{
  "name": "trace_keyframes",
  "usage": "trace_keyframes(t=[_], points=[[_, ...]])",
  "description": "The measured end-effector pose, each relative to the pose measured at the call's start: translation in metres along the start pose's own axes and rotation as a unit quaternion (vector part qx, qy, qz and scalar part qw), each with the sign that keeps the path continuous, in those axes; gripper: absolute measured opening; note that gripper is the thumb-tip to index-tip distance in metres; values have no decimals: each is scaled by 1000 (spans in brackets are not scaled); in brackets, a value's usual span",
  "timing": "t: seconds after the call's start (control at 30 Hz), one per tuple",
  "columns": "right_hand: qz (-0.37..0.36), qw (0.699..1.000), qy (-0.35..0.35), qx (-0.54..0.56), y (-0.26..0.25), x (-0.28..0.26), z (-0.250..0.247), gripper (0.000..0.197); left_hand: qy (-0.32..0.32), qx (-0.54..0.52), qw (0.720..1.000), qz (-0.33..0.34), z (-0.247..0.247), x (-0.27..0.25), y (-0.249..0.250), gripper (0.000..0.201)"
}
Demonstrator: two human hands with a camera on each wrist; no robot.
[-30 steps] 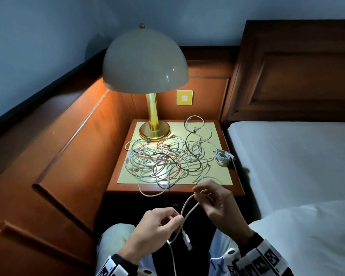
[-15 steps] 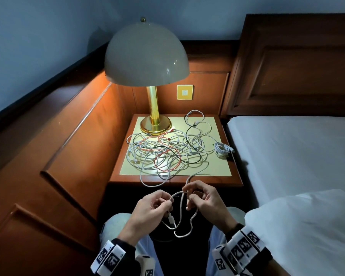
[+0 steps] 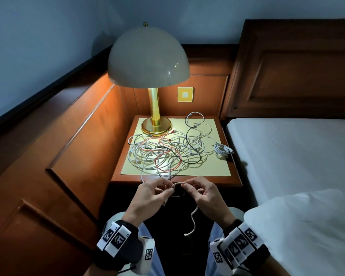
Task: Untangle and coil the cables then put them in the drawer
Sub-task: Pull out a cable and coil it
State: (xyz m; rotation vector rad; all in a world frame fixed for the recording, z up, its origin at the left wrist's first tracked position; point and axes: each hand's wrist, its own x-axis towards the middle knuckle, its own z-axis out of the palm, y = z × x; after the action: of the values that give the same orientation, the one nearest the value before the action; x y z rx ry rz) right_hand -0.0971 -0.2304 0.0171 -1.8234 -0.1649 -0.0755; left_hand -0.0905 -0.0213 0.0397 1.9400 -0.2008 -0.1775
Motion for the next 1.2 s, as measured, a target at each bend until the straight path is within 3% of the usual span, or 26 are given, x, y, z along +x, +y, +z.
trace_keyframes(t=[0.1, 0.23, 0.33, 0.4, 0.43, 0.6, 0.8, 1.03, 1.2], points=[[-43, 994, 60, -77, 2, -2, 5, 12, 12, -34, 999, 3, 5, 0, 7, 7], [-18, 987, 131, -95, -1, -4, 7, 30, 57, -59, 997, 6, 13, 0, 12, 2], [-41, 979, 144, -137, -2, -8, 8, 22, 66, -68, 995, 13, 17, -1, 14, 2], [-59, 980, 127, -142, -4, -10, 9, 12, 59, -71, 996, 13, 20, -2, 15, 2], [-53, 986, 106, -118, -4, -10, 10, 16, 57, -68, 996, 12, 22, -3, 14, 2], [58, 997, 31, 30, -10, -7, 11, 25, 38, -55, 998, 0, 29, -4, 6, 4], [81, 992, 13, 94, -7, -4, 17, 21, 14, -35, 999, 3, 33, -10, -4, 9], [116, 984, -29, 133, -5, -3, 17, 25, 76, 26, 997, 5, 27, -1, -17, 10], [125, 978, -66, 152, -14, -5, 21, 23, 40, 44, 996, 61, 21, 23, -10, 34]])
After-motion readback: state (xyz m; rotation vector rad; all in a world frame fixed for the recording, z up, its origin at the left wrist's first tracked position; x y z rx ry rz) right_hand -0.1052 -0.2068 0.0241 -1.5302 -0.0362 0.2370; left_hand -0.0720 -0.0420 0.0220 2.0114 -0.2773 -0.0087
